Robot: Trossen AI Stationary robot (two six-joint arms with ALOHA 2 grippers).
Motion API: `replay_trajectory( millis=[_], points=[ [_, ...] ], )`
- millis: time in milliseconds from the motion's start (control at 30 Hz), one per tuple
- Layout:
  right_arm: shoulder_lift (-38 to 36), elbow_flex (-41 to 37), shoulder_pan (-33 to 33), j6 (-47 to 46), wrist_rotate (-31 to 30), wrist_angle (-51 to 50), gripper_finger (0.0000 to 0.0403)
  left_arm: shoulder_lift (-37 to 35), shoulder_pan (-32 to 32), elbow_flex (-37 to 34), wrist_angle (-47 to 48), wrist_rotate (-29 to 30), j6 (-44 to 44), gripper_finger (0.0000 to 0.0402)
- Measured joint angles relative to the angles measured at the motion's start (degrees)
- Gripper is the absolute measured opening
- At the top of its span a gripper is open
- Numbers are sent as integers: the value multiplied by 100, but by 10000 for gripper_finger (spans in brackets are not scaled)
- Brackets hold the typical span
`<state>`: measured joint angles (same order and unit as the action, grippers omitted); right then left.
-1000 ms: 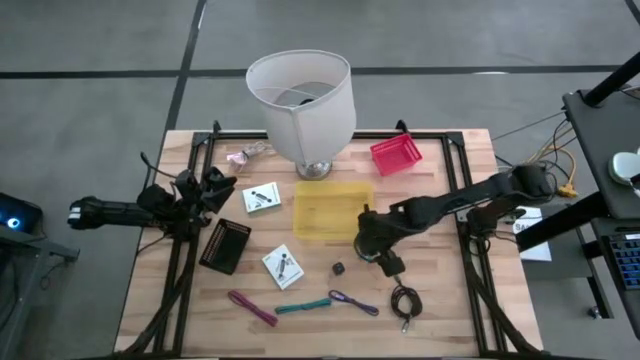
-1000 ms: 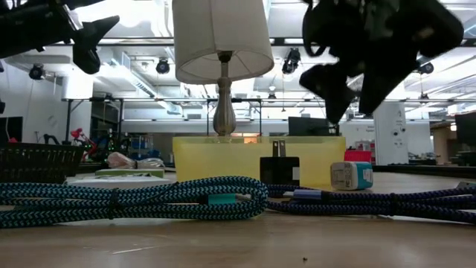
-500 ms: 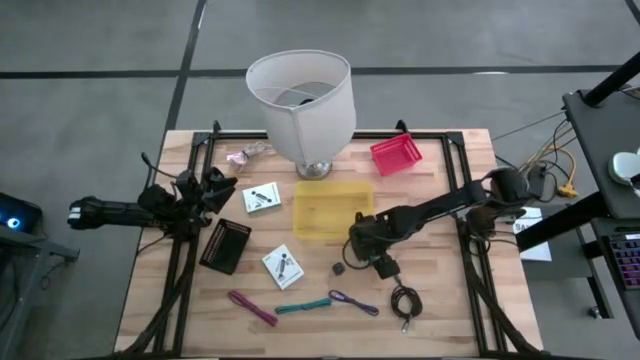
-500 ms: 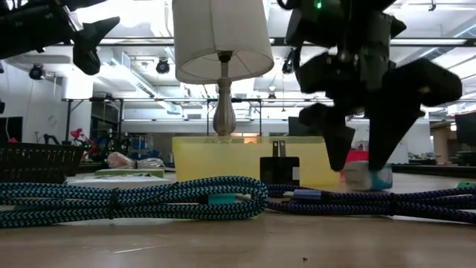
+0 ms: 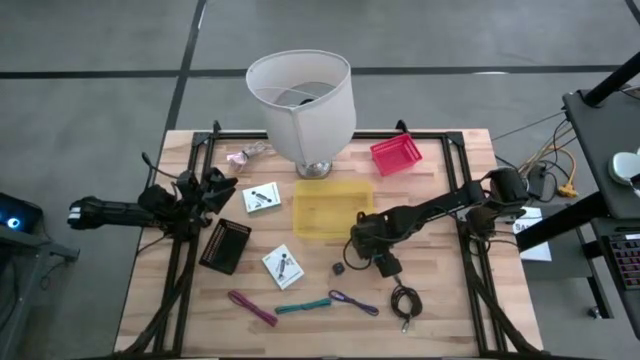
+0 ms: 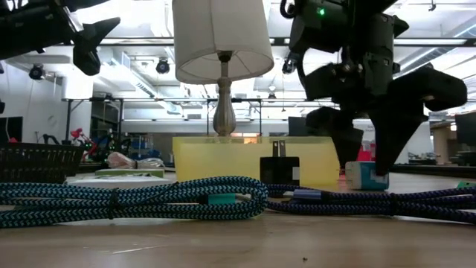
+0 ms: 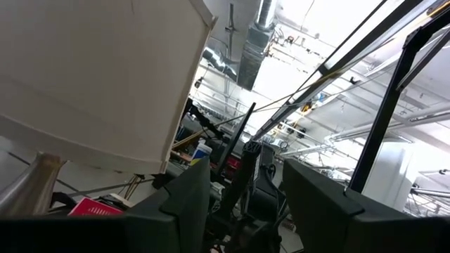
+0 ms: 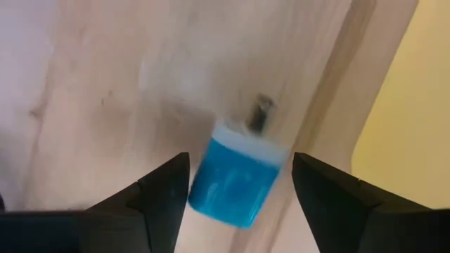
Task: Pick and place items into bin
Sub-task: Put the blue charger adapter into the red bin
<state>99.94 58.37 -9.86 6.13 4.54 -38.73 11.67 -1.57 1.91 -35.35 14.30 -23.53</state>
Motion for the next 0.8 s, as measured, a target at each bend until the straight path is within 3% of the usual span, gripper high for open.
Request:
replay_trajectory(
  millis=[400, 700, 800],
  points=[
    [-4, -51, -1, -589, -20, -39, 222, 28, -1, 0, 12, 0, -6, 164],
    [-13, -63, -1, -802, -11, -42, 135, 29, 1, -2, 19, 0, -7, 164],
    [-15, -63, -1, -812, 167, -47, 129, 39, -1, -2, 2, 0, -9, 164]
  ],
)
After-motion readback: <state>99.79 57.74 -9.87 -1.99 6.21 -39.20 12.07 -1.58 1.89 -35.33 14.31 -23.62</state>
